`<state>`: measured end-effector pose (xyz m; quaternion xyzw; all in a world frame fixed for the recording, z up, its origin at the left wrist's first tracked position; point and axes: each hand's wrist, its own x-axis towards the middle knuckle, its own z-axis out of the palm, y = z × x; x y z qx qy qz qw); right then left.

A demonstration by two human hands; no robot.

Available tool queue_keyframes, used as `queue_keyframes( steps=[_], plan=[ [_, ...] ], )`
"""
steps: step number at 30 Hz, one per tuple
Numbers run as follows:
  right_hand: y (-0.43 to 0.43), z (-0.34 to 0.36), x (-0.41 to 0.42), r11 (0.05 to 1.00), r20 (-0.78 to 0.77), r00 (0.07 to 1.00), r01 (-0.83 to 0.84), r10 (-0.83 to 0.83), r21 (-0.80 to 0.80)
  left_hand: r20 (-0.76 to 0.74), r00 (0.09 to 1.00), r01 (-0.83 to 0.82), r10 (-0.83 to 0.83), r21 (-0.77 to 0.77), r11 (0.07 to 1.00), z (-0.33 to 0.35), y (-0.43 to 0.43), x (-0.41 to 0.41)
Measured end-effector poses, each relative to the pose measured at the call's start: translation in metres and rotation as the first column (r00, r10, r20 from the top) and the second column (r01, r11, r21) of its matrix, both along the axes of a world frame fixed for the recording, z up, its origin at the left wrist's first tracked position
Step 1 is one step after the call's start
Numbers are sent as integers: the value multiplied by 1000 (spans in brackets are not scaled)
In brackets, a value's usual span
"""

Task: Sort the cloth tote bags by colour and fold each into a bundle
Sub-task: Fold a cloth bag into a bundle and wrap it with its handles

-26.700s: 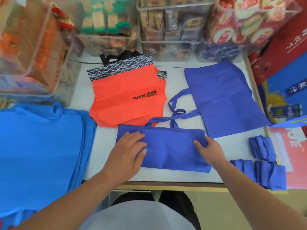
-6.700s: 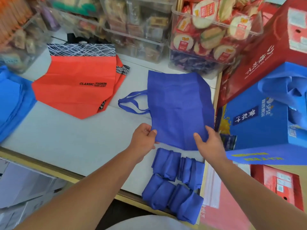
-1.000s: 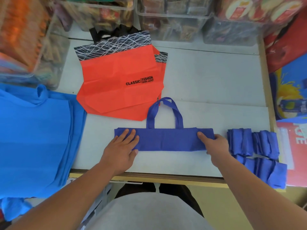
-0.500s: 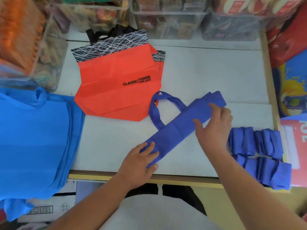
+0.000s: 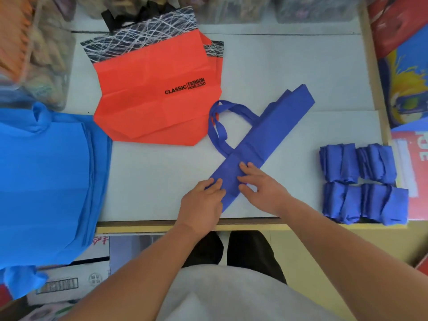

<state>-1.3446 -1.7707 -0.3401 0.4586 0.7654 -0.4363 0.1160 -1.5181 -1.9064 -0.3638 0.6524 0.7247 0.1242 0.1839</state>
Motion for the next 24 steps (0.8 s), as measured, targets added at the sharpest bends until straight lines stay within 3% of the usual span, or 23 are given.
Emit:
queue_keyframes(
  steps=[5,10,13,17,19,22,24],
  plan=[
    [-15,10,0,996,46,995,-83,84,-6,26,992,126,-123,-229,965,16,-7,-11],
    [-35,13,0,997,51,998,32,-29,-64,26,1000,5,-1,-143,990,8,-13,-4],
    [-40,15,4,997,51,999,18,-15,-75,11,1000,29,-28,-85,996,11,-12,-3],
    [-40,17,9,997,77,996,-38,43,-63,59,998,41,-30,-184,982,26,1,-12],
    [-45,16,8,999,33,999,28,-27,-20,95,995,40,-21,-196,980,42,6,-14],
    [-52,10,6,964,-92,960,264,-265,-29,146,989,27,3,-207,978,62,9,-14],
    [-57,7,7,950,-160,938,313,-309,0,275,959,-9,68,-212,977,73,6,-15]
  ],
)
